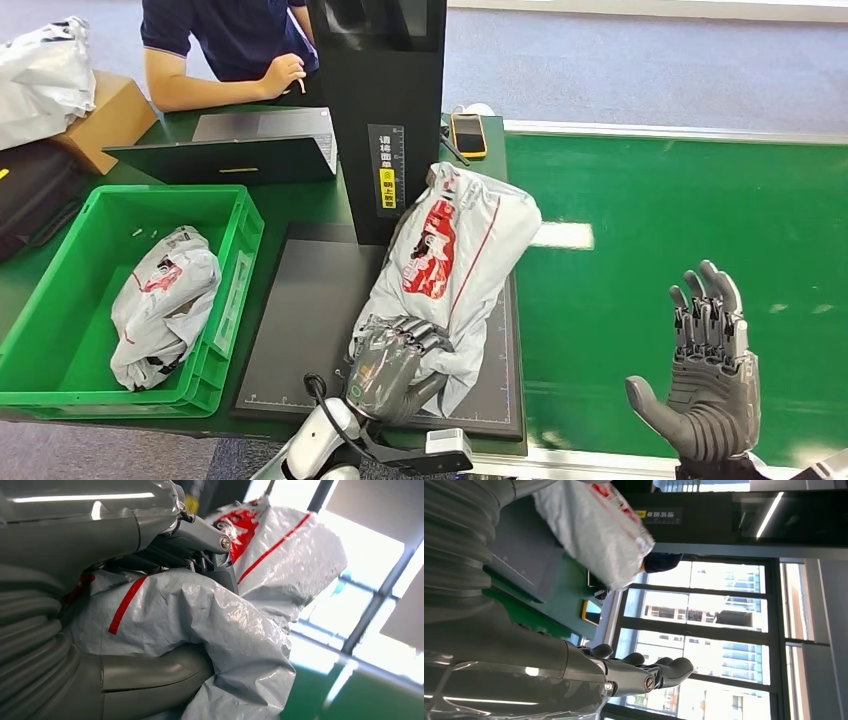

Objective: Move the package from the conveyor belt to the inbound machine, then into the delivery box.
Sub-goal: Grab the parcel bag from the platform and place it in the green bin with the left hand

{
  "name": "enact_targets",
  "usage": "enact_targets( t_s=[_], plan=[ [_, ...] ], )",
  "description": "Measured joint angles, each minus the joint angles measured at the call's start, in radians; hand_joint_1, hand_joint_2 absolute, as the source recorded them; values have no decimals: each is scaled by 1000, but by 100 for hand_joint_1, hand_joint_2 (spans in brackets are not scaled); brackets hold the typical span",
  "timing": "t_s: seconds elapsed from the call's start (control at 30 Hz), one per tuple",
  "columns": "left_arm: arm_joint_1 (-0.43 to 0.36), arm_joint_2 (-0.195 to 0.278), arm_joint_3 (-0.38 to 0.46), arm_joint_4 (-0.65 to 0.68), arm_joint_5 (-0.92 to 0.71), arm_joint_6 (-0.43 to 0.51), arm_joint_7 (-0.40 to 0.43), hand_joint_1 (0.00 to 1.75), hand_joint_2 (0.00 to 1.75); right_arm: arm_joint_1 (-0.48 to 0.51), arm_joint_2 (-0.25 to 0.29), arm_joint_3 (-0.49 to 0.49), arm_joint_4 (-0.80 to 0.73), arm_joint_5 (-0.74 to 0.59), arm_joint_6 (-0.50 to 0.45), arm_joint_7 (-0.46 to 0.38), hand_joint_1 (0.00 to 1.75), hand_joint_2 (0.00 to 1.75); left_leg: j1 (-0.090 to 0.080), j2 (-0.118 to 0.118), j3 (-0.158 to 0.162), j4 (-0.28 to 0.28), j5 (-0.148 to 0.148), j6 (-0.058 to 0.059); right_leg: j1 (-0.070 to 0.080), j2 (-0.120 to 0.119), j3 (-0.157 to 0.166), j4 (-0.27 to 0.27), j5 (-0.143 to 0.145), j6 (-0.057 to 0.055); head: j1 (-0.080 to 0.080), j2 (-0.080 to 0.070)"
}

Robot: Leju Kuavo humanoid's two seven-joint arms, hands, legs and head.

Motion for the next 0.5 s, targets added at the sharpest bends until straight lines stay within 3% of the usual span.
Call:
enact_targets(
  t_s=[0.3, 0.5],
  plan=[
    [96, 36, 90, -259, -19, 183, -51, 175, 175, 3, 9, -6, -3, -8, -8, 3, 0, 175, 0, 0, -1, 0, 0, 0, 0, 0, -1, 0, 0, 0, 0, 0],
    [175, 23, 222, -433, -34, 201, -212, 175, 175, -3, 9, -6, 4, -12, -11, 2, 0, 175, 0, 0, -1, 0, 0, 0, 0, 0, -1, 0, 0, 0, 0, 0]
  ],
)
